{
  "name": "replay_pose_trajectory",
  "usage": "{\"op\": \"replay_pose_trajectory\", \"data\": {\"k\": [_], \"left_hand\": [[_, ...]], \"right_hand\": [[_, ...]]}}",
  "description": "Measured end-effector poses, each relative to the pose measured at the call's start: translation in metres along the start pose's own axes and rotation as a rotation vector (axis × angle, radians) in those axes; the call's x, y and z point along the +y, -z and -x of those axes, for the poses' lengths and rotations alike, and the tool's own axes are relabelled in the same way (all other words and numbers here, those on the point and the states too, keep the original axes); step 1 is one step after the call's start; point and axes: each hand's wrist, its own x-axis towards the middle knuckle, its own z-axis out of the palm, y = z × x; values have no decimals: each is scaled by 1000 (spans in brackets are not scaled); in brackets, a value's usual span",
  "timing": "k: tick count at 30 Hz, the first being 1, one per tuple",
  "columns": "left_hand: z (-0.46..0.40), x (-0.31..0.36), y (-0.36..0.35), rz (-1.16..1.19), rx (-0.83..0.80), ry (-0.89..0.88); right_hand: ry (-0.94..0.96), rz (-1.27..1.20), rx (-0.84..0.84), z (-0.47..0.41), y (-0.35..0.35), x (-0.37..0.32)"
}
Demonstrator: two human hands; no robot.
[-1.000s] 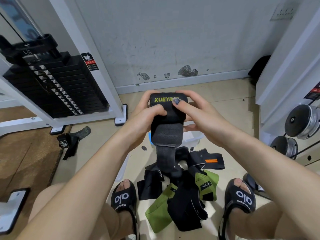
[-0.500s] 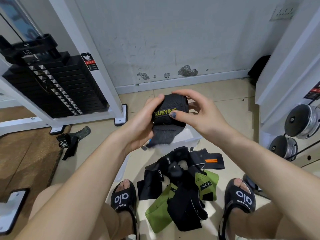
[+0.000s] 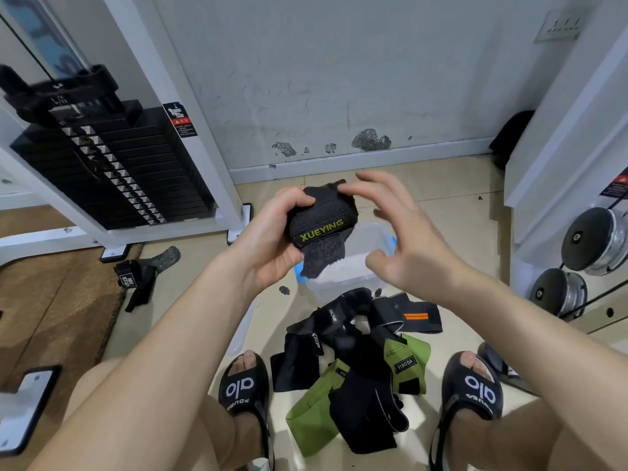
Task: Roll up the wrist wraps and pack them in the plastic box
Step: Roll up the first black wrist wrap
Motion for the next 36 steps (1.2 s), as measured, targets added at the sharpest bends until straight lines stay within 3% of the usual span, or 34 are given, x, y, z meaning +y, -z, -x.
{"op": "replay_pose_trajectory", "data": {"k": [3,7,15,21,32,36], "left_hand": [[2,1,0,20,-25,3],[0,-2,2,0,2,27],[1,-3,-1,-374,43,-9],[2,-8,-9,-463,-19,-73],[7,-14,-19,-356,-17,-155],[9,-16,-24,-326,6,-177]], "right_hand": [[250,312,37,4,-7,5],[386,381,128,2,-16,12],[126,74,134,-2,-11,5],[-3,-102,166,-6,-8,-5],[-46,-70,415,-12,-32,-8],[-159,-156,452,-18,-36,-13]]}}
